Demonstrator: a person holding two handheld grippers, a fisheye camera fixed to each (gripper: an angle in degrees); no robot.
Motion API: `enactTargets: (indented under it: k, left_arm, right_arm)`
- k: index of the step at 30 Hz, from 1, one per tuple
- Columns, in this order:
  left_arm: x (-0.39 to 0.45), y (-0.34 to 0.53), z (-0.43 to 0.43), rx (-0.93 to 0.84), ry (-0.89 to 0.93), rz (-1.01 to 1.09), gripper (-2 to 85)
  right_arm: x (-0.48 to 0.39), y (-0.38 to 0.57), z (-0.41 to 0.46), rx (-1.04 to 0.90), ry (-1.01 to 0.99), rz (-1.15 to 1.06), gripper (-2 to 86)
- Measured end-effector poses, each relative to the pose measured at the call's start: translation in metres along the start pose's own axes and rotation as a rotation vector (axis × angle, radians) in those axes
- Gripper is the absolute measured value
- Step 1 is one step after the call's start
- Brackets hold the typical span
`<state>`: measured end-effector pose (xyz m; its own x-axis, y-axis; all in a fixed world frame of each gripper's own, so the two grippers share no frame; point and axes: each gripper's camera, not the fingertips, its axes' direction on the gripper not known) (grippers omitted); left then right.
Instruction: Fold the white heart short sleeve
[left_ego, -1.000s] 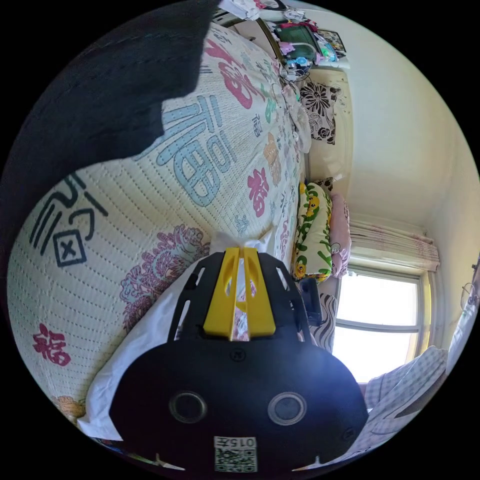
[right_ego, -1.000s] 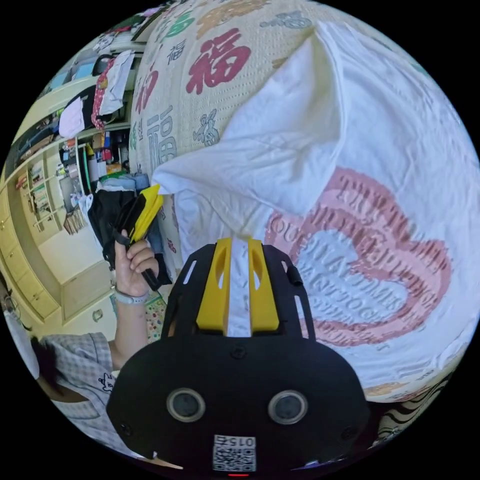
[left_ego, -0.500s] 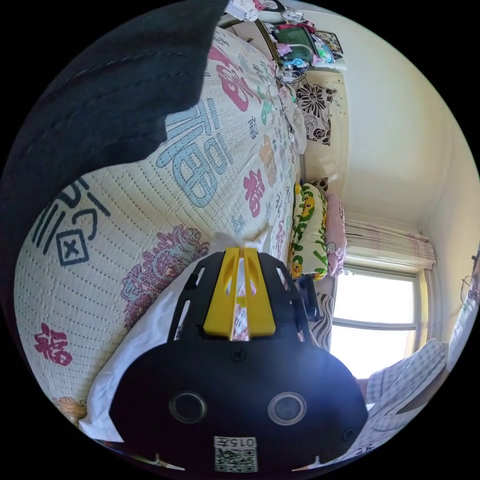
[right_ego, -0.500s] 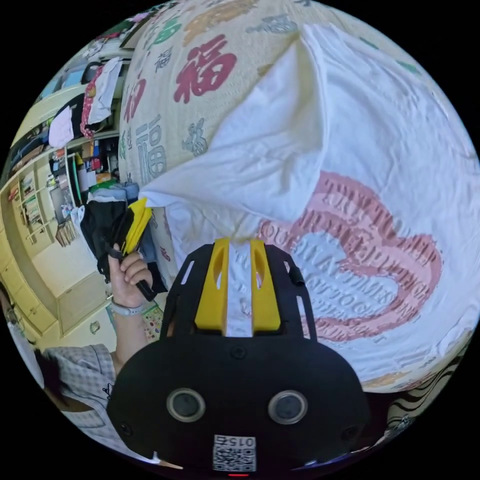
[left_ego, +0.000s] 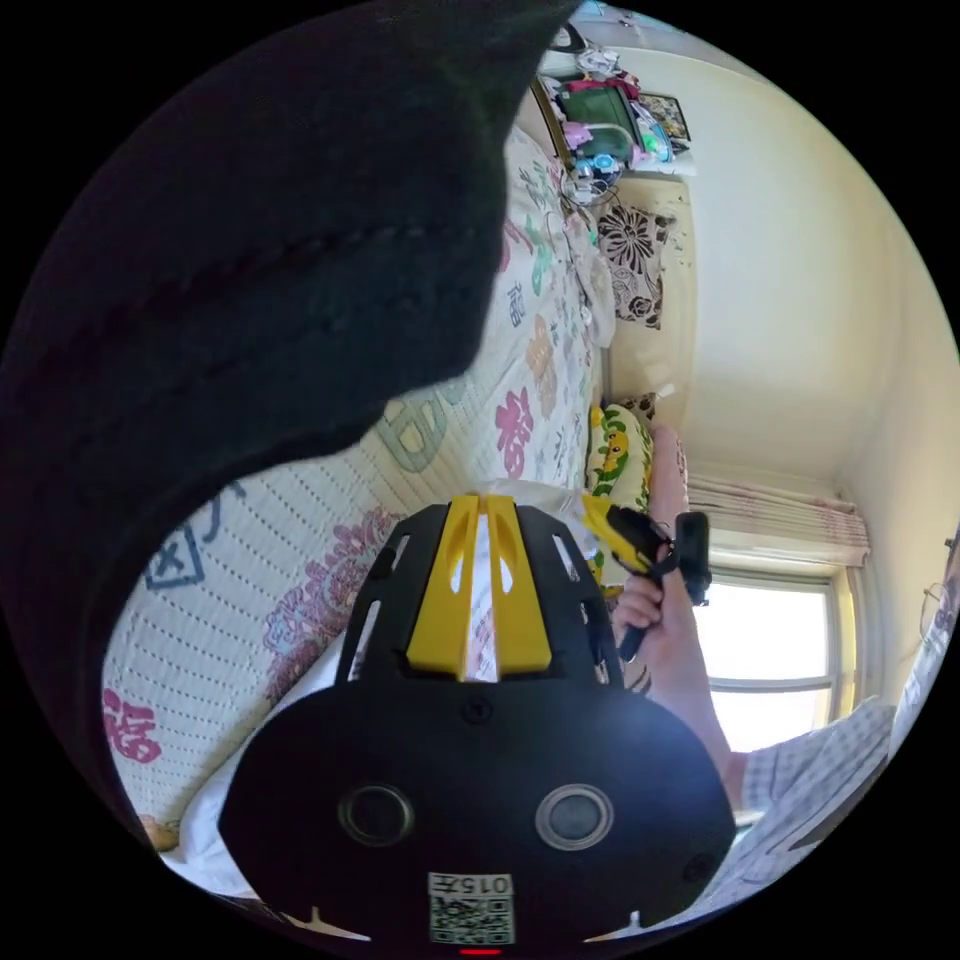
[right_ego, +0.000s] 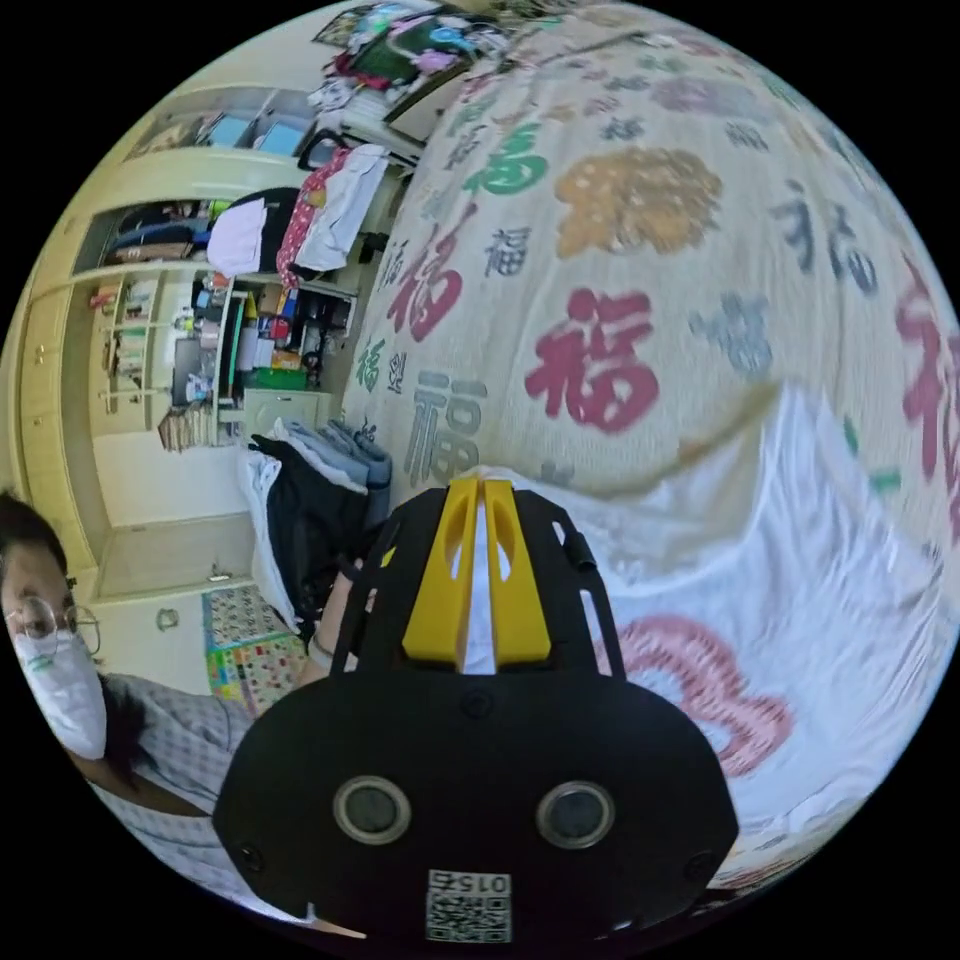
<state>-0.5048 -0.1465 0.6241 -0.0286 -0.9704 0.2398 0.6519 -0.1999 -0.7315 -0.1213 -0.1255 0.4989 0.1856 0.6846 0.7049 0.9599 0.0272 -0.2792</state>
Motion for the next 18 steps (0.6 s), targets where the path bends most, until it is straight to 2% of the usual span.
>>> enactTargets:
  k: [6, 13, 15, 18]
  left_arm:
    - [-0.006, 0.005, 0.018, 0.104, -0.197, -0.010, -0.4]
    - [-0.006, 0.024, 0.028, 0.166, -0.299, 0.058, 0.0]
    - [-0.009, 0.033, 0.029, 0.171, -0.327, 0.058, 0.3]
    - [-0.012, 0.050, 0.024, 0.189, -0.407, 0.067, 1.6]
  right_arm:
    - [-0.038, -0.070, 0.063, -0.129, 0.149, -0.157, -0.2]
    - [-0.095, -0.072, 0.134, -0.292, 0.365, -0.382, 0.3]
    - [-0.114, -0.064, 0.159, -0.384, 0.489, -0.454, 0.9]
    - [-0.127, -0.052, 0.166, -0.383, 0.682, -0.498, 2.4]
